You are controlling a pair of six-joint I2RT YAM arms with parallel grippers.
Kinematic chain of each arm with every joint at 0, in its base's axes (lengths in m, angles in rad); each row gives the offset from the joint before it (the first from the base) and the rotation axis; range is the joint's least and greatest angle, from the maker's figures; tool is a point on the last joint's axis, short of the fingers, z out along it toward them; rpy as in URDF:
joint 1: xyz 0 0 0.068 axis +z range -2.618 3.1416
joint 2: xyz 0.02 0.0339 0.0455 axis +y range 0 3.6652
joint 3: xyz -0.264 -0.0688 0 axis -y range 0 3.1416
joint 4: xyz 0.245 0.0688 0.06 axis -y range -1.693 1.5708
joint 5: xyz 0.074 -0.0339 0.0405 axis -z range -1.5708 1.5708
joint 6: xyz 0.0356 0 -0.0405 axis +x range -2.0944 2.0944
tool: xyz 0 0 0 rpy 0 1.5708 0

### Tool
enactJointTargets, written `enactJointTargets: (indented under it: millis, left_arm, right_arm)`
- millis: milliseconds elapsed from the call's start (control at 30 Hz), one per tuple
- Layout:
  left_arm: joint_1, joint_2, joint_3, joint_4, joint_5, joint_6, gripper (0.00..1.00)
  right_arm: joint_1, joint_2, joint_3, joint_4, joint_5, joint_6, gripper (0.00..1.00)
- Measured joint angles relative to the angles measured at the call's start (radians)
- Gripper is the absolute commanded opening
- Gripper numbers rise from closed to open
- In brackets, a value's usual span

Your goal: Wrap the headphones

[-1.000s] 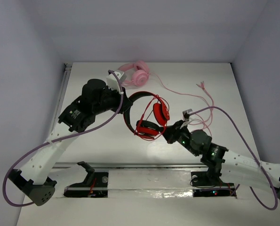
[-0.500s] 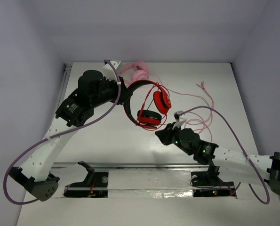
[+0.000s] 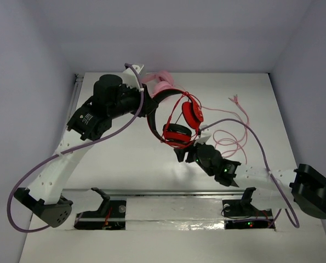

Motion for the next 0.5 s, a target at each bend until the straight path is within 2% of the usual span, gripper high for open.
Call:
enactJointTargets:
  millis: [300,500]
  left_arm:
    - [0.0,0.002,0.02,-0.002,0.041,-0.021,0.0]
    - [0.0,0.007,0.037,-0.016,0.051,-0.024,0.0]
  right_arm:
    - [-0.046,0.214,0.0,0.249,0.022,-0.111,0.66]
    - [-0.046,0.205,0.003,0.303,0.06,-0.161,0.65]
